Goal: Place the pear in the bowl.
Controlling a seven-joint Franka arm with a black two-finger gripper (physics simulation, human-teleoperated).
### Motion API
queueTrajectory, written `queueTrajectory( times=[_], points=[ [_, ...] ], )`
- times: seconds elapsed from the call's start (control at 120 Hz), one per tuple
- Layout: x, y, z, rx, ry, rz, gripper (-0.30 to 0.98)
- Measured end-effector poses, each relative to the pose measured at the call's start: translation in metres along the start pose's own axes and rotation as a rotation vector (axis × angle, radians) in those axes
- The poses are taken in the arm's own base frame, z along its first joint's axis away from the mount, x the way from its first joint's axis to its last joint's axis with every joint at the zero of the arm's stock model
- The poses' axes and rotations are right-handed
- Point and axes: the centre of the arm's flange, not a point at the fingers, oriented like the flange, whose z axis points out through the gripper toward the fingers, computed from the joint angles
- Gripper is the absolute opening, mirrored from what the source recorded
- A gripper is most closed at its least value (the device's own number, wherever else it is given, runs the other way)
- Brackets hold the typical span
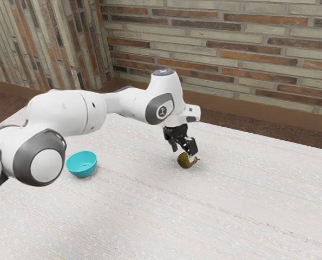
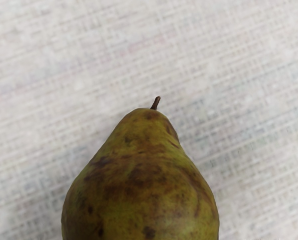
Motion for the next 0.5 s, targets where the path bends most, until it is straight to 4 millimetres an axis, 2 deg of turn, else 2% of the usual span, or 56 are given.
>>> queueTrajectory(
  times=[0.342,0.5],
  points=[
    [-0.003,-0.009,0.021,-0.013,-0.014,0.031,0.69],
    [-0.002,-0.009,0.022,-0.014,-0.007,0.044,0.69]
  ],
)
